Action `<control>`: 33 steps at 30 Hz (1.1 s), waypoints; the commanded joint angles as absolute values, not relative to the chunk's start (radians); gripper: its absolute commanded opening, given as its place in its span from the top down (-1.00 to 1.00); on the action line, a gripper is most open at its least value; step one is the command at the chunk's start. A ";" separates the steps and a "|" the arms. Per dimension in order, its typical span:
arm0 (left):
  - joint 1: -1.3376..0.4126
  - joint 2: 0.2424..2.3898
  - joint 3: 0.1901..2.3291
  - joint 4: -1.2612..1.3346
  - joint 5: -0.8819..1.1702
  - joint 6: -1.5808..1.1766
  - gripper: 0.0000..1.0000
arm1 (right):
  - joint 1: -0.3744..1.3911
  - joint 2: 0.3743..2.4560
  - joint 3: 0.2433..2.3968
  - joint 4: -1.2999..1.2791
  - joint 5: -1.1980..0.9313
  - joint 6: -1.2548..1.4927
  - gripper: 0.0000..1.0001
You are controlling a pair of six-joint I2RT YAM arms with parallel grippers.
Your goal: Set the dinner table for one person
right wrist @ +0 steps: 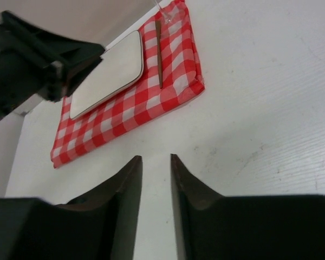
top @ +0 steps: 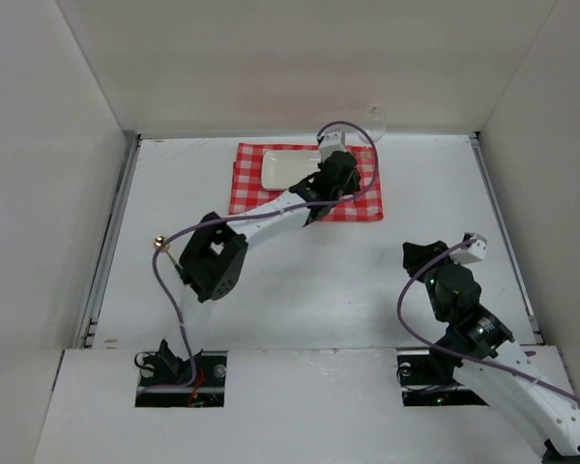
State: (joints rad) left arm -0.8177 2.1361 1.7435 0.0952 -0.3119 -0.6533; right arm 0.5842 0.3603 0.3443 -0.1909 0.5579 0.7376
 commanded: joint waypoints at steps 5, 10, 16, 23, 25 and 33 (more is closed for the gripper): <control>-0.788 1.628 1.236 0.173 -0.489 -0.575 0.86 | 0.616 0.454 0.353 -0.074 0.425 0.746 0.78; -0.659 1.249 0.860 -0.007 -0.626 -0.652 0.65 | 0.668 0.577 0.367 0.015 0.393 0.726 0.68; -0.443 0.947 0.606 -0.329 -0.649 -0.775 0.24 | 0.758 0.658 0.367 0.090 0.411 0.713 0.54; -0.240 0.899 0.450 -0.324 -0.514 -0.815 0.21 | 0.778 0.672 0.359 0.109 0.402 0.710 0.53; -0.194 0.936 0.422 -0.281 -0.470 -0.813 0.21 | 0.780 0.669 0.357 0.109 0.402 0.710 0.53; -0.137 1.058 0.390 -0.158 -0.425 -0.782 0.27 | 0.788 0.681 0.357 0.110 0.400 0.713 0.52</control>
